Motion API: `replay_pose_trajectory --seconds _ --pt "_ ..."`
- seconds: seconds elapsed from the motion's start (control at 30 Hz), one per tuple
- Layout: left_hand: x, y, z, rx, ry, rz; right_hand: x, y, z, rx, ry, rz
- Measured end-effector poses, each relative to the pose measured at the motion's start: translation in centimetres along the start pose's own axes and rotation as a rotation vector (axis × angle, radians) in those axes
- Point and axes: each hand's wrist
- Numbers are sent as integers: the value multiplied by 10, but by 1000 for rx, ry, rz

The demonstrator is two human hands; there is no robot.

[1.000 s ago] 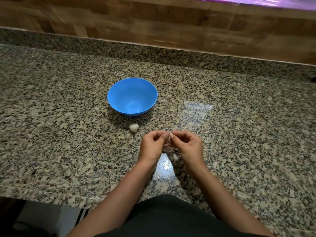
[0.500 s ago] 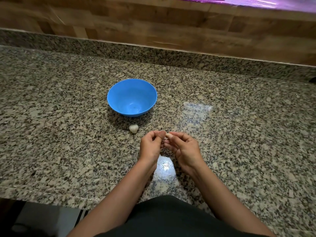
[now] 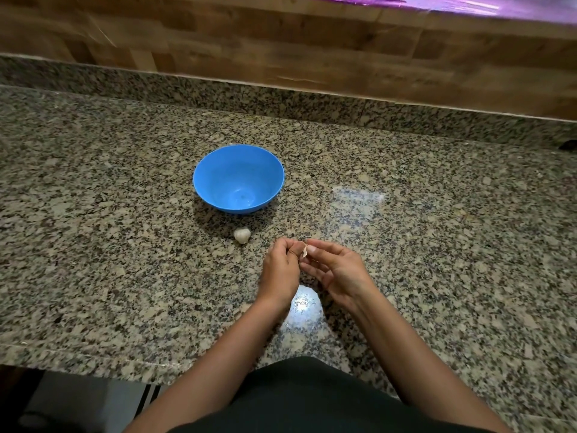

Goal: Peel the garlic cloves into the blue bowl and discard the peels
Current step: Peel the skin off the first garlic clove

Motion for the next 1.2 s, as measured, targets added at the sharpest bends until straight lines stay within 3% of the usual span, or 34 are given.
replay_pose_trajectory --seconds 0.37,0.57,0.9,1.2 --pt "-14 -9 4 -11 -67 0 -14 -4 5 0 115 19" --pt "-15 -2 1 80 -80 142 -16 -6 3 -11 29 -29" --pt "-13 0 -1 67 73 131 -15 -5 2 -25 27 -46" --pt "-11 1 0 95 39 109 -12 -5 3 -7 49 8"
Point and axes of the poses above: each hand's wrist, its own y-axis away from the middle knuckle, its own x-axis out of the palm, z = x × y, and after that the axes turned 13 degrees about y, right-handed
